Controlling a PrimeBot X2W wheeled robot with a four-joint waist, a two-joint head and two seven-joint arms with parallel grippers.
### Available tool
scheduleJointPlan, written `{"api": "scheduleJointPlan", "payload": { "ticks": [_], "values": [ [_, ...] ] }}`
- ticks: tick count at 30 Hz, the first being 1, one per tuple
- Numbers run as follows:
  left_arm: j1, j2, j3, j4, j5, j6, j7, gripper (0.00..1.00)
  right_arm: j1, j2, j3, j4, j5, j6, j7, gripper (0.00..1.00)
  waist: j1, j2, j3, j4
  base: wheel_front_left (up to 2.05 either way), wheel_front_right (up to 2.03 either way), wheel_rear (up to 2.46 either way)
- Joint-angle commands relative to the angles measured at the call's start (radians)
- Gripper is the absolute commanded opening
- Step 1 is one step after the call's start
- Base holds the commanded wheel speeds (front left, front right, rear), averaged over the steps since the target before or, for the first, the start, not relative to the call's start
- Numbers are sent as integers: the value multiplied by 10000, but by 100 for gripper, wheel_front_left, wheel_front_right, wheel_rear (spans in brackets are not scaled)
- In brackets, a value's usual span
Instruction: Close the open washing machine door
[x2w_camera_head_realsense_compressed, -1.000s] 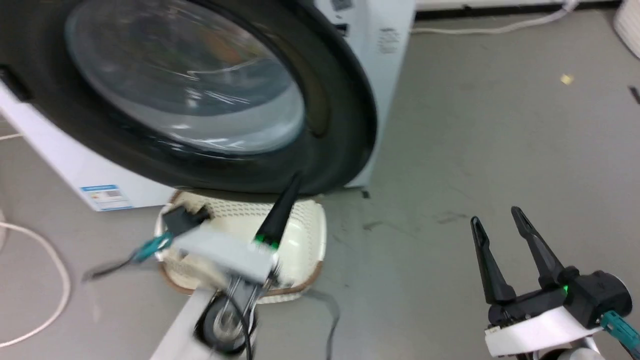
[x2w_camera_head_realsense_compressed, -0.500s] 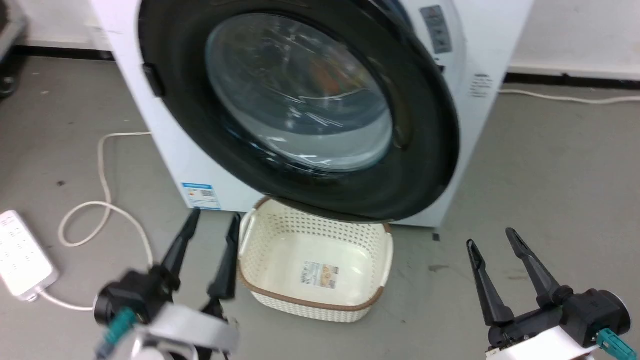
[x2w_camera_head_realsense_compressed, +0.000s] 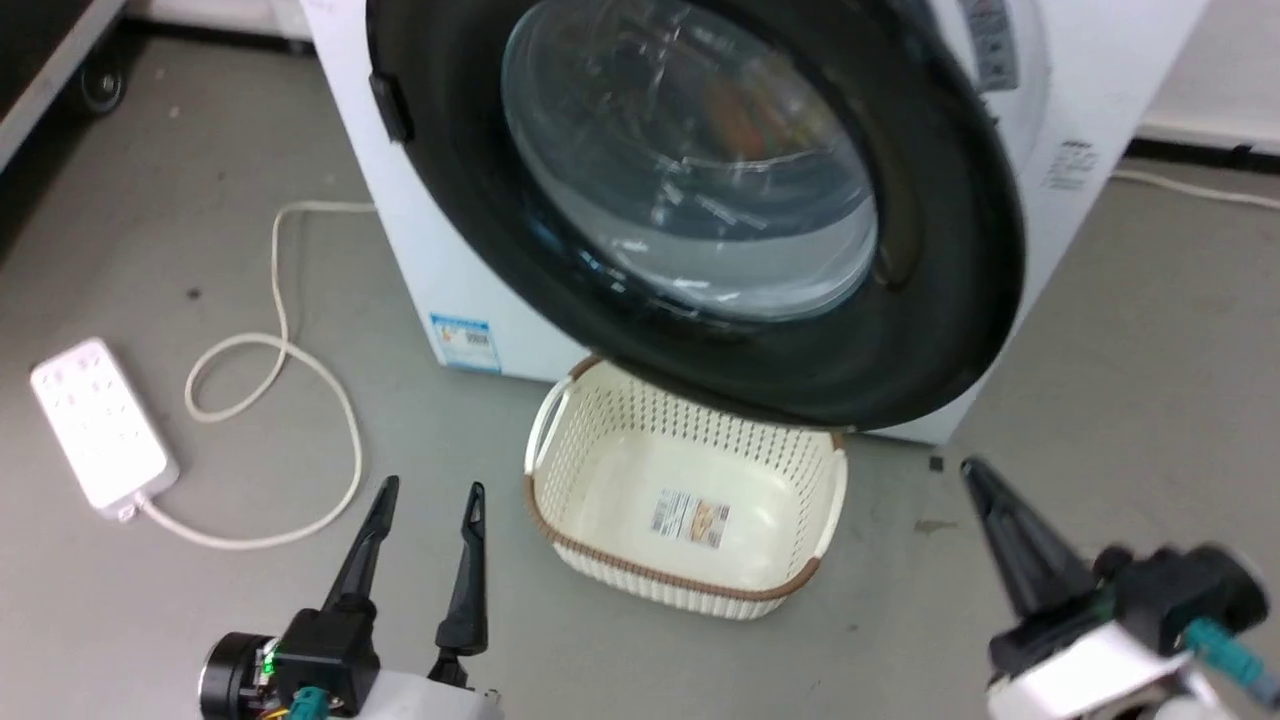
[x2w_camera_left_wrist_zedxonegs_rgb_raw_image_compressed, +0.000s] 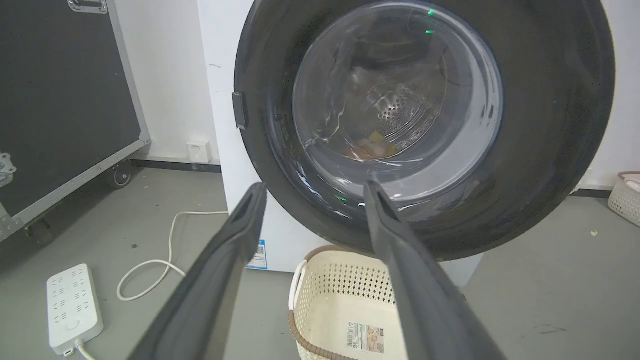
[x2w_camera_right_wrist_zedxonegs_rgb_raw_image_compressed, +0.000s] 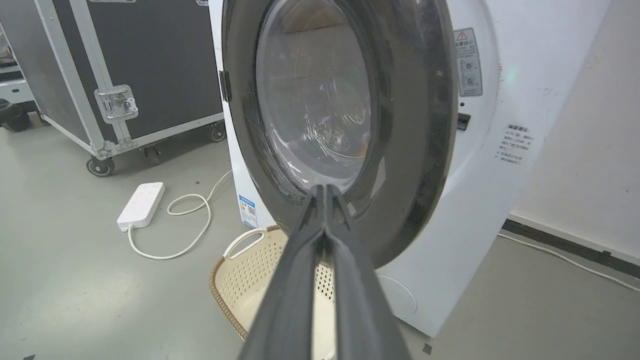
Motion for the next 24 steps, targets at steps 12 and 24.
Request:
{"api": "scheduleJointPlan", "payload": {
  "ticks": [12,24],
  "values": [
    [-1011,-656,-51,213,756,-492,-43,100,-3731,-2441,643,1339,1748,8,1026,0,0,-1,2034,946,0,0,0],
    [-1706,-1028,-156,214,996,-642,-43,100,-6870,-3449,530,3487,3601,8,1729,0,0,-1,2965,1358,0,0,0]
  ]
}}
